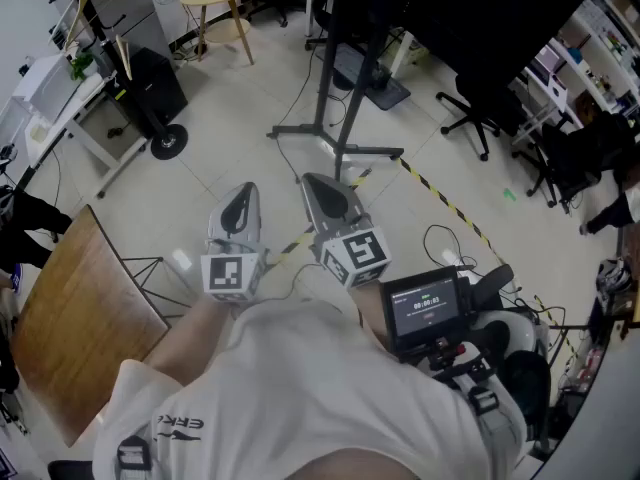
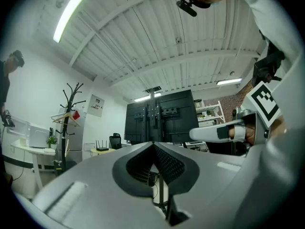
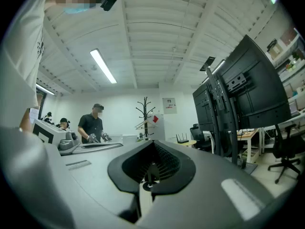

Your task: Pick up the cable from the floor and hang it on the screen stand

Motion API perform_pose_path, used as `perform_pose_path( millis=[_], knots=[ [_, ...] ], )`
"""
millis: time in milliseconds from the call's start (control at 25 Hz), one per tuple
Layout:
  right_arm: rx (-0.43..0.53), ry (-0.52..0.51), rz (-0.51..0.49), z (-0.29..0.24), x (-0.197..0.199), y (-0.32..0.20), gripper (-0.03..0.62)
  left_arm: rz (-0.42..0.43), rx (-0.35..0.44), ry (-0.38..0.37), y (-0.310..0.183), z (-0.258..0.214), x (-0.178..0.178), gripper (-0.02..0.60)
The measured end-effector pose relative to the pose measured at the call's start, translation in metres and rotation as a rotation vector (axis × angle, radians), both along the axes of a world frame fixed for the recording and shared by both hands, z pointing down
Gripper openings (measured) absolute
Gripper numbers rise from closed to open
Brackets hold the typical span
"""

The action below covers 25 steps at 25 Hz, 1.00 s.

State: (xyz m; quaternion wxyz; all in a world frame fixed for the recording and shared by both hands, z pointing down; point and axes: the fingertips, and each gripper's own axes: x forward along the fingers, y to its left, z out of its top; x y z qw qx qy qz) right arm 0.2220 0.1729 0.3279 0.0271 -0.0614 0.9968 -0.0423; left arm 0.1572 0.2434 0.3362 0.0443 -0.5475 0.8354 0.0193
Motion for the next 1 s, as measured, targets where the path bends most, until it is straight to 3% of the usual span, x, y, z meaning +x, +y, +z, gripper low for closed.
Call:
perform_pose_path(
  millis=[520,840,1000],
  knots=[
    [-0.030,0.000,-0.052,0.011,0.012,-0.036,0.014,-0.088,-0.024,-0.012,-0.022,0.002,0.010,0.002],
    [-0.043,0.025,-0.064,0.024,-0.025,-0.045,0.014,-0.095,-0.036,-0.007,-0.031,0.012,-0.026,0.002],
    [-0.043,0.032,-0.032,0.031,-0.059,-0.055,0.014,-0.074,-0.019,-0.009,-0.042,0.017,-0.065,0.002]
  ],
)
